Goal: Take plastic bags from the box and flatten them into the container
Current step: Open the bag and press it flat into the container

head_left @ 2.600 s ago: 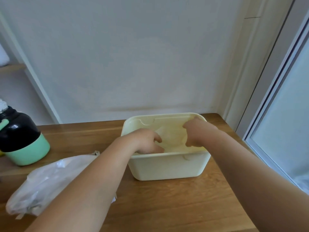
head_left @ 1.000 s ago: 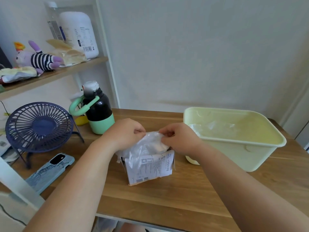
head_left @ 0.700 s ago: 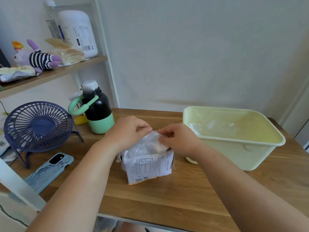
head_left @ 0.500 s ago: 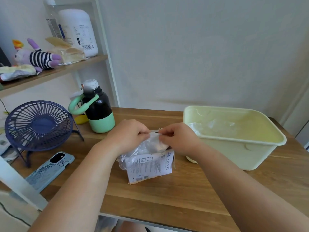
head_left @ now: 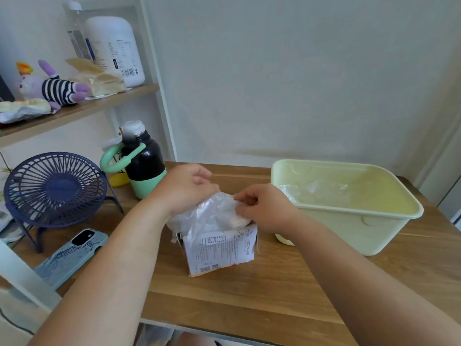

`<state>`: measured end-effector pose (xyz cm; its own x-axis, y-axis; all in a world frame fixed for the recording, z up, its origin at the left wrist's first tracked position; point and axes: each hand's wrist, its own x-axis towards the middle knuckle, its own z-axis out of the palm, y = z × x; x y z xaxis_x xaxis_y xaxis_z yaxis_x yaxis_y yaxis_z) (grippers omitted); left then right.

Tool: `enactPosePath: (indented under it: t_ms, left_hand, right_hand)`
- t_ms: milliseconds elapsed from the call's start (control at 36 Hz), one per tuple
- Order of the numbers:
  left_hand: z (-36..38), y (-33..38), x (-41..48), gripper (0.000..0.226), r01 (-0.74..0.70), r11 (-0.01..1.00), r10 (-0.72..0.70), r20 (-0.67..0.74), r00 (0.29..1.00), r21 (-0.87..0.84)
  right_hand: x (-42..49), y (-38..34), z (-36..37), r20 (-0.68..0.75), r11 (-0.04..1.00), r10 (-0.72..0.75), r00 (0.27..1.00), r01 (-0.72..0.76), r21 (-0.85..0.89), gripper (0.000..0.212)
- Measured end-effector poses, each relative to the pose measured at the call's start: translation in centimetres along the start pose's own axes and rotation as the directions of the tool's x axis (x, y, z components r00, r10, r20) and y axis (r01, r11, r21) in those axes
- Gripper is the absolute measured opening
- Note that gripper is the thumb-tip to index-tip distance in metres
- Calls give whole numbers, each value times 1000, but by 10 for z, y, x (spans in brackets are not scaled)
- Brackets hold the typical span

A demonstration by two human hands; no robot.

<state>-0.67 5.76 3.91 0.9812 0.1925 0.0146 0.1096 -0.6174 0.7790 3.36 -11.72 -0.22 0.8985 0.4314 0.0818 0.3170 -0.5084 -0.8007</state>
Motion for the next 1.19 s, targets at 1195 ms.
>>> enactPosePath:
  t_ms: [1195]
  left_hand:
    - [10, -2, -15, 74, -70, 997, 68, 136, 988, 12]
  right_hand:
    - [12, -19, -12, -425, 893, 58, 903, 144, 427, 24]
